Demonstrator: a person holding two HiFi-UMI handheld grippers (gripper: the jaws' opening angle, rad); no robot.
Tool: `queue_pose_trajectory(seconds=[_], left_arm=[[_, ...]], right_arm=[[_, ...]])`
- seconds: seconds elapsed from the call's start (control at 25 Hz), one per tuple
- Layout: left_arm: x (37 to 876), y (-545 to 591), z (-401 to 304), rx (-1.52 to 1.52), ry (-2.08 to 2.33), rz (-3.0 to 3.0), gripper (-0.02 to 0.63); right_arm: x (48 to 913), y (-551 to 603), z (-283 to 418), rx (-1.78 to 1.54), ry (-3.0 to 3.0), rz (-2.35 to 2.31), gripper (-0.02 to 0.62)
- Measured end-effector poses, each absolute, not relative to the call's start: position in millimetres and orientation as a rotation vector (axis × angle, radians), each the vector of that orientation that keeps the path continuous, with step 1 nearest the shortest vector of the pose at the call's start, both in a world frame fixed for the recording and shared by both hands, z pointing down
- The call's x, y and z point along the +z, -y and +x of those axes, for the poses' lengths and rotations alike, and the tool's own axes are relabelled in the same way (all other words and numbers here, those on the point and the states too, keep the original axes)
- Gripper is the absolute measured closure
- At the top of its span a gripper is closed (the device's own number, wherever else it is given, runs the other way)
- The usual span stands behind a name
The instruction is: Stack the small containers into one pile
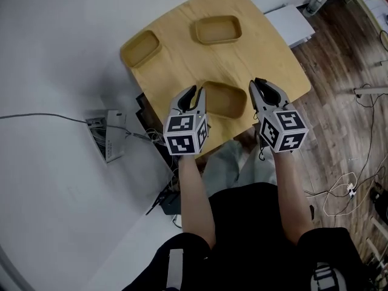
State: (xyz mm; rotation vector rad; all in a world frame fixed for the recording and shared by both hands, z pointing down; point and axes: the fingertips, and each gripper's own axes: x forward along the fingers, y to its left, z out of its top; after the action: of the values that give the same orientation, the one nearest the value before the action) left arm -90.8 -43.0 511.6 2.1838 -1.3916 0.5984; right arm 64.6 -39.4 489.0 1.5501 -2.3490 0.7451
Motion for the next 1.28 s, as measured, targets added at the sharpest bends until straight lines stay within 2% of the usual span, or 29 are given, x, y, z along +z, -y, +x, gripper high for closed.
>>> queue_pose_trajectory(seconds=[0.28,0.36,0.52,1.12,1.2,1.28], left_arm=[[550.0,33.7,-93.8,0.753,1.334,2.160,0.518],[559.8,33.4,-94.3,0.780,1.313,2.152,0.518],[582.2,31.4,-95.4,0.851,1.277,2.131,0.518],[625.4,24.7,-94.8,0.997,1.262,2.082,0.503],[623.9,23.7,-94.0,0.986,1.268,2.083,0.565],[622.7,22.3,-95.0,0.998,1.272,2.088,0.566]], right_arm=[[538.5,27.2,72.3,0.859,2.192,1.610,0.523],[552.2,24.0,70.7,0.902,2.165,1.611,0.492],[578.0,17.3,68.8,0.979,2.117,1.607,0.476],[628.2,-7.4,59.2,1.145,2.007,1.570,0.476],[627.0,-8.1,58.0,1.153,2.011,1.567,0.479],[623.0,-6.8,58.1,1.154,2.025,1.572,0.488]])
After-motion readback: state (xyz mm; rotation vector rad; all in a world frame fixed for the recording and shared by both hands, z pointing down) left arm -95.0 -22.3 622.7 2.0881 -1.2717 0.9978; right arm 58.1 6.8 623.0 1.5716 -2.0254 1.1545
